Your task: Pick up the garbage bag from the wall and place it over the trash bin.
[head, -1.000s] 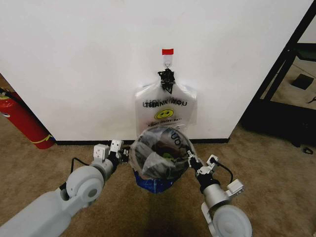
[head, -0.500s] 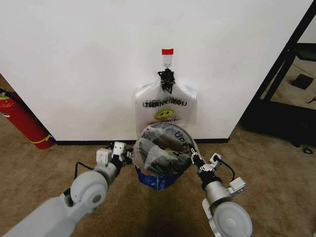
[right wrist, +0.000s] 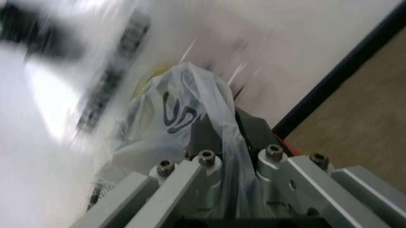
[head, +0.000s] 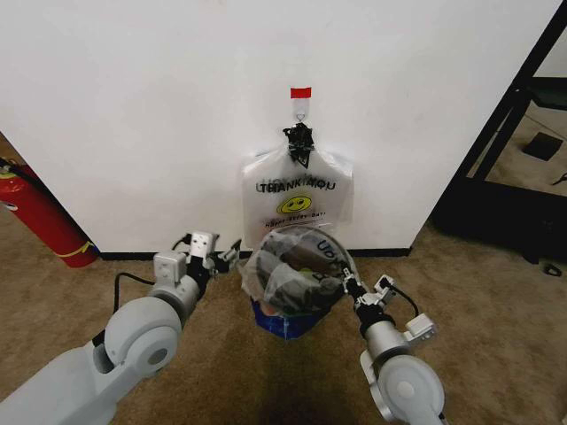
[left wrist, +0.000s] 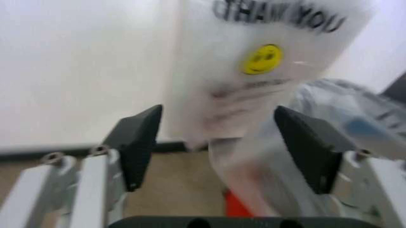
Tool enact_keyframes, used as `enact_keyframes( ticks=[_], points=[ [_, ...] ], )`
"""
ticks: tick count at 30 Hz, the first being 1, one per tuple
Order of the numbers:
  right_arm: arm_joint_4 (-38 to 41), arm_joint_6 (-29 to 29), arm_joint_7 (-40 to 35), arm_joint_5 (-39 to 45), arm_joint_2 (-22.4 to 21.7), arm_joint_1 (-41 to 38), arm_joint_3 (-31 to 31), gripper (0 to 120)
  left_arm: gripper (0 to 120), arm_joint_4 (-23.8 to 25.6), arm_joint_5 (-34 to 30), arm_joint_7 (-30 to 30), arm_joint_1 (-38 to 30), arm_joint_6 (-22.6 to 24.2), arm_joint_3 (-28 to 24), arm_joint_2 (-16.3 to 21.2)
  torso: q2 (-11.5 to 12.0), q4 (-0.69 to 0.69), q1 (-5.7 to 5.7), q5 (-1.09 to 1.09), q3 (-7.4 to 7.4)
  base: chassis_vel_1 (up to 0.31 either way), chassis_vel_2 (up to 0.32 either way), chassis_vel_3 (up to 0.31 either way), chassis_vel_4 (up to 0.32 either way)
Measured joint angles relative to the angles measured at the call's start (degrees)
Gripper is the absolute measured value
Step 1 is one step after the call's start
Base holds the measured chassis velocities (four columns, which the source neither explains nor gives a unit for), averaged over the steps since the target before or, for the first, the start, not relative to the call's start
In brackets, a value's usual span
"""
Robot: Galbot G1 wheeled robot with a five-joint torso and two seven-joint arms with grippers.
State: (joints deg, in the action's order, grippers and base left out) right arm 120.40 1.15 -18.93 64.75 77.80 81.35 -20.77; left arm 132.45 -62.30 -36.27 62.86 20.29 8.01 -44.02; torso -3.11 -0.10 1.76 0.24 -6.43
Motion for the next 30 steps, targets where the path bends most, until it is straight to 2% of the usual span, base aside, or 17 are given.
enact_keyframes(
  ticks=[2, 4, 7, 9, 17, 21, 26, 30],
  points=[
    [0.0, 0.0, -0.7, 0.5, 1.0, -0.1, -1.4, 1, 81, 0.7, -1.8, 1.3, 4.4, -3.0, 1.0, -1.1, 0.0, 0.0, 0.0, -0.01, 0.0, 0.0, 0.0, 0.0, 0.0],
    [0.0, 0.0, -1.5, 1.2, 2.4, -0.4, -2.7, 1, 92, 1.5, -3.1, 4.3, 11.1, -6.0, 2.0, -2.8, 0.0, 0.09, 0.0, -0.01, 0.0, 0.0, 0.0, 0.0, 0.0],
    [0.1, 0.0, -1.9, 1.4, 3.2, -0.5, -2.9, 1, 98, 1.9, -4.2, 5.5, 13.8, -6.8, 1.9, -3.9, 0.0, 0.09, 0.0, 0.0, 0.0, 0.0, 0.0, 0.0, 0.0],
    [0.3, 0.0, -1.9, 1.4, 3.7, -0.3, -3.1, 1, 100, 2.1, -6.5, 6.2, 15.7, -7.0, 1.2, -5.5, 0.0, 0.05, 0.0, -0.02, 0.0, 0.0, 0.0, 0.0, 0.0],
    [0.6, 0.1, -1.6, 0.6, 4.0, 0.8, -3.4, 1, 100, 1.7, -17.6, 6.6, 15.9, -7.3, 0.5, -9.2, 0.0, 0.04, 0.0, -0.02, 0.0, 0.0, 0.0, 0.0, 0.0],
    [0.7, 0.0, -1.2, 0.2, 3.9, 1.1, -3.3, 1, 100, 1.9, -20.1, 6.5, 15.4, -7.3, 0.4, -9.5, 0.0, 0.04, 0.0, -0.01, 0.0, 0.0, 0.0, 0.0, 0.0],
    [0.8, 0.0, -1.1, 0.0, 3.9, 1.1, -3.0, 1, 100, 1.7, -19.9, 6.4, 15.1, -6.4, -1.1, -9.6, 0.0, 0.04, 0.0, -0.02, 0.0, 0.0, 0.0, 0.0, 0.0],
    [1.0, 0.0, -1.0, -0.1, 4.3, 1.0, -3.0, 1, 91, 0.5, -17.9, 6.2, 14.9, -5.7, -1.9, -9.9, 0.0, 0.04, 0.0, -0.01, 0.0, 0.0, 0.0, 0.0, 0.0]
  ],
)
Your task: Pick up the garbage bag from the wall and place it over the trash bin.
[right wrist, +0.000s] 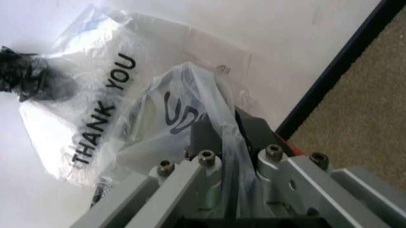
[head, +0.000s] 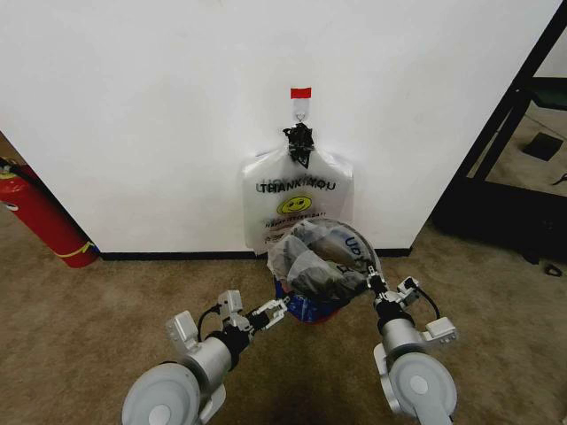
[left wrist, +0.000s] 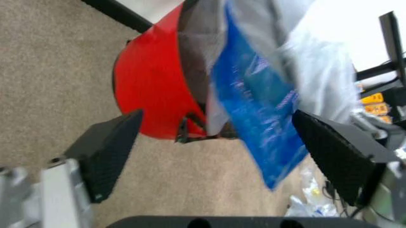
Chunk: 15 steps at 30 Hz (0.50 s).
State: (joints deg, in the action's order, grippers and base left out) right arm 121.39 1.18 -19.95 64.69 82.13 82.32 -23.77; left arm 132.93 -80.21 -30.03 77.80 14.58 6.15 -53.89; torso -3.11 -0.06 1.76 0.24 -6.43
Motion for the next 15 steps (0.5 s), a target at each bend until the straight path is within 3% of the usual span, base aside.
enact_keyframes(
  ticks=[13, 15],
  points=[
    [0.2, 0.0, 0.5, -0.5, 0.7, 0.1, 0.3, 1, 40, -0.6, -0.4, 0.4, -2.3, 0.0, -0.5, -2.2, 0.0, 0.0, 0.0, 0.0, 0.0, 0.0, 0.0, 0.0, 0.0],
    [0.2, 0.0, 0.5, -0.6, 0.7, 0.1, 0.3, 1, 37, -0.9, -0.2, 0.4, -2.3, -0.1, -0.5, -2.2, 0.0, 0.0, 0.0, 0.0, 0.0, 0.0, 0.0, 0.0, 0.0]
  ],
)
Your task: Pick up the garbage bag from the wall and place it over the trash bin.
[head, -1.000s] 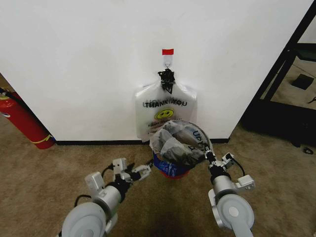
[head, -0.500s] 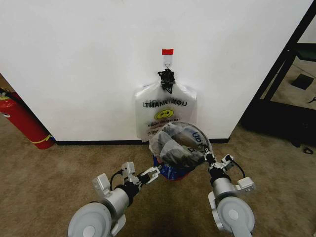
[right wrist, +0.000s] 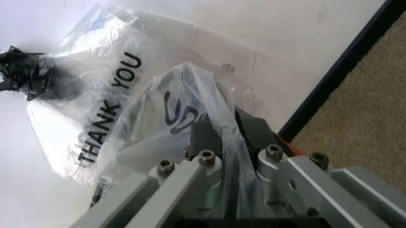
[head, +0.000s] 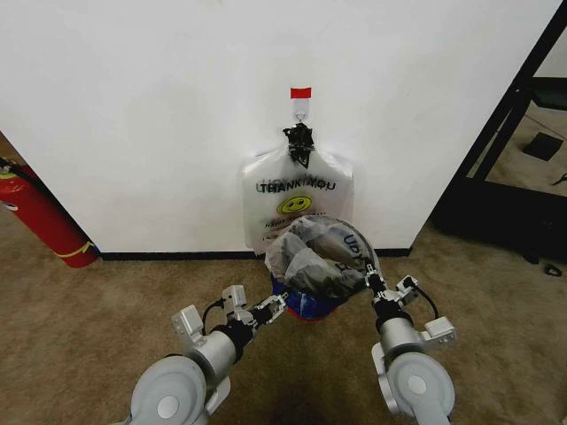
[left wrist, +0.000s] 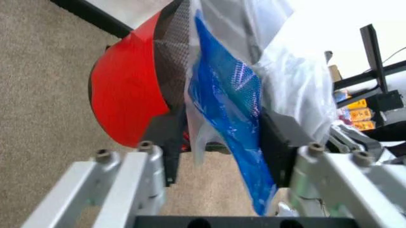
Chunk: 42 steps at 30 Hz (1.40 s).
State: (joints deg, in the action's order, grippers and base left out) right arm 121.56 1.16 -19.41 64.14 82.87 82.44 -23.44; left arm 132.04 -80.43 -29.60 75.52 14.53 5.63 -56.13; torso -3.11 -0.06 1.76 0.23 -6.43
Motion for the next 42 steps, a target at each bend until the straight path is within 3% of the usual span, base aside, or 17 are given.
enact_keyframes(
  ticks=[10, 19, 34, 42],
  points=[
    [-0.2, 0.0, 0.1, 0.0, 1.1, 0.0, -0.6, 1, 0, -1.9, 2.5, 0.6, -0.2, -0.4, 0.5, -0.6, 0.0, 0.0, 0.0, 0.0, 0.0, 0.0, 0.0, 0.0, 0.0],
    [1.1, 0.2, -0.3, 0.2, 2.7, 1.0, -0.3, 1, 0, -3.2, 7.1, 2.2, 1.6, -0.5, -0.7, -1.9, 0.0, 0.0, 0.0, 0.0, 0.0, 0.0, 0.0, 0.0, 0.0],
    [2.7, 0.8, -1.0, 0.3, 3.1, 2.7, 1.4, 1, 0, -12.9, 19.1, 3.5, 2.5, -2.0, -3.9, -6.8, 0.0, 0.0, 0.0, 0.0, 0.0, 0.0, 0.0, 0.0, 0.0],
    [2.3, 1.1, -1.2, 0.2, 3.1, 2.8, 2.3, 1, 1, -14.2, 20.7, 3.5, 2.4, -1.0, -4.3, -8.9, 0.0, 0.0, 0.0, 0.0, 0.0, 0.0, 0.0, 0.0, 0.0]
  ],
)
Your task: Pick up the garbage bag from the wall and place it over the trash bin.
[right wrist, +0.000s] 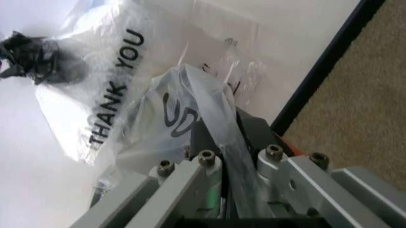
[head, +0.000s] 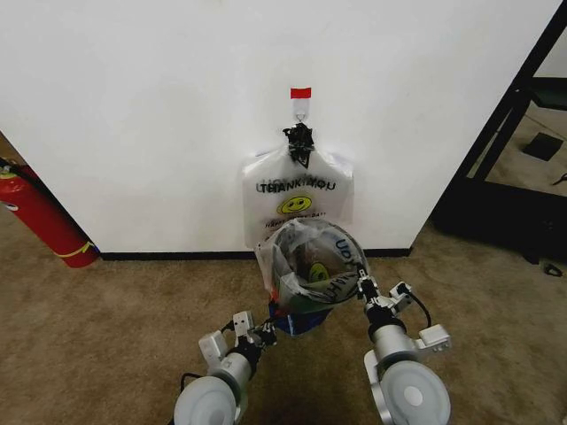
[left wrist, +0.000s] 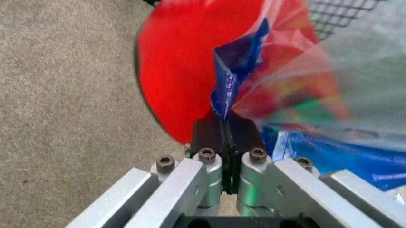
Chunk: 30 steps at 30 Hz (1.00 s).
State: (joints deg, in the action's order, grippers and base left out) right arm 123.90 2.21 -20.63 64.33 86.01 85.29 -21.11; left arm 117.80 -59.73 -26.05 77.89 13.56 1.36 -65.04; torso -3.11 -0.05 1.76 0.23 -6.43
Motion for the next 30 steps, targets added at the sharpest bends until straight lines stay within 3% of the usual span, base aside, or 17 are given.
enact_keyframes(
  ticks=[5, 12, 17, 19, 21, 24, 28, 30],
  points=[
    [-0.9, 0.0, 0.0, -0.4, 0.2, 0.0, 0.0, 1, 16, 1.9, 0.3, 0.6, 0.3, 1.6, 0.4, 0.6, 0.0, -0.01, 0.0, 0.0, 0.0, 0.0, 0.0, 0.0, 0.0],
    [-3.8, -0.4, 0.0, -0.4, 0.2, -2.2, -1.1, 1, 43, 7.8, 7.2, 3.0, 3.8, 2.3, 2.1, 5.8, 0.0, 0.0, 0.0, 0.0, 0.0, 0.0, 0.0, 0.0, 0.0],
    [-5.3, -0.4, -0.2, -0.4, 0.2, -3.5, -1.7, 1, 57, 11.2, 8.5, 3.5, 5.1, 1.7, 3.4, 7.8, 0.0, 0.0, 0.0, 0.0, 0.0, 0.0, 0.0, 0.0, 0.0],
    [-6.0, -0.5, -0.2, -0.5, 0.3, -3.8, -1.7, 1, 67, 12.2, 8.7, 2.9, 5.0, 0.3, 4.3, 8.0, 0.0, 0.0, 0.0, 0.01, 0.0, 0.0, 0.0, 0.0, 0.0],
    [-7.4, -0.5, 0.1, -1.4, 0.8, -3.6, -1.0, 1, 78, 13.6, 10.2, 2.6, 5.1, -4.2, 5.9, 8.0, 0.0, -0.01, 0.0, 0.01, 0.0, 0.0, 0.0, 0.0, 0.0],
    [-8.8, -0.8, 1.1, -2.4, 1.5, -3.1, -0.5, 1, 86, 13.8, 11.1, 3.1, 5.1, -8.2, 6.9, 8.2, 0.0, 0.01, 0.0, 0.0, 0.0, 0.0, 0.0, 0.0, 0.0],
    [-11.8, -1.7, 3.3, -4.7, 3.1, -2.0, -0.5, 1, 99, 11.0, 15.6, 6.5, 4.3, -14.3, 6.9, 8.6, 0.0, -0.04, 0.0, 0.01, 0.0, 0.0, 0.0, 0.0, 0.0],
    [-13.5, -1.9, 3.9, -5.6, 3.2, -2.3, 0.0, 1, 100, 10.0, 17.8, 7.1, 4.6, -15.7, 6.9, 7.6, 0.0, -0.03, 0.0, 0.01, 0.0, 0.0, 0.0, 0.0, 0.0]
  ],
)
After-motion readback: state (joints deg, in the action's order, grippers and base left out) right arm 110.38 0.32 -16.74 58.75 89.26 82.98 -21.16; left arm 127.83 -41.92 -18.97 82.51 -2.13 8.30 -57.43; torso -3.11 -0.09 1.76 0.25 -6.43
